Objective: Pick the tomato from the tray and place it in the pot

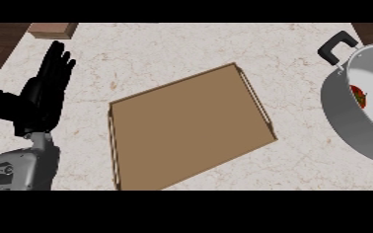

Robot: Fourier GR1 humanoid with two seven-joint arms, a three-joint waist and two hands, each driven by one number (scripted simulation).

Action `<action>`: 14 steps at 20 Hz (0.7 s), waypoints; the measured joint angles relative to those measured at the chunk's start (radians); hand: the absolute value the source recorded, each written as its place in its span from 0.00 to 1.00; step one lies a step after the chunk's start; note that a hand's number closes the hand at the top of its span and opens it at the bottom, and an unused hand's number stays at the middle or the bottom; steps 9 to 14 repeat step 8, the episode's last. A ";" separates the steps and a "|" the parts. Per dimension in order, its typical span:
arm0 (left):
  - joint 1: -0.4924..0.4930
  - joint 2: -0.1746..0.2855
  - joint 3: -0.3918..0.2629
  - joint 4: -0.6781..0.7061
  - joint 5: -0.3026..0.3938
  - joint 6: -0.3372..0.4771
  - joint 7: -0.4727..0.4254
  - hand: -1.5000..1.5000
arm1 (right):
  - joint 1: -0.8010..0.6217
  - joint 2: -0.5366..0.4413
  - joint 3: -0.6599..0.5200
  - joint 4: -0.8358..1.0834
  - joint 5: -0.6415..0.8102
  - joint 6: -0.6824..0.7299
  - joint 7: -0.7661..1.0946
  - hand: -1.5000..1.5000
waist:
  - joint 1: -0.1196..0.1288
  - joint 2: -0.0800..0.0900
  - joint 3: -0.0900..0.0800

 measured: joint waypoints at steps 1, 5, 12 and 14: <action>-0.005 -0.001 0.000 0.002 0.001 0.000 0.001 0.50 | 0.000 -0.011 -0.002 0.001 -0.005 0.007 0.007 0.00 | -0.001 0.001 0.001; -0.006 -0.004 -0.002 0.009 -0.003 0.001 -0.005 0.50 | 0.018 -0.040 0.001 -0.004 -0.008 0.019 0.009 0.00 | -0.002 0.002 0.002; -0.004 -0.007 -0.003 0.007 0.000 0.001 -0.006 0.50 | 0.030 -0.057 -0.001 -0.008 -0.018 0.029 0.015 0.00 | -0.001 0.002 0.003; -0.004 -0.007 -0.003 0.007 0.000 0.001 -0.006 0.50 | 0.030 -0.057 -0.001 -0.008 -0.018 0.029 0.015 0.00 | -0.001 0.002 0.003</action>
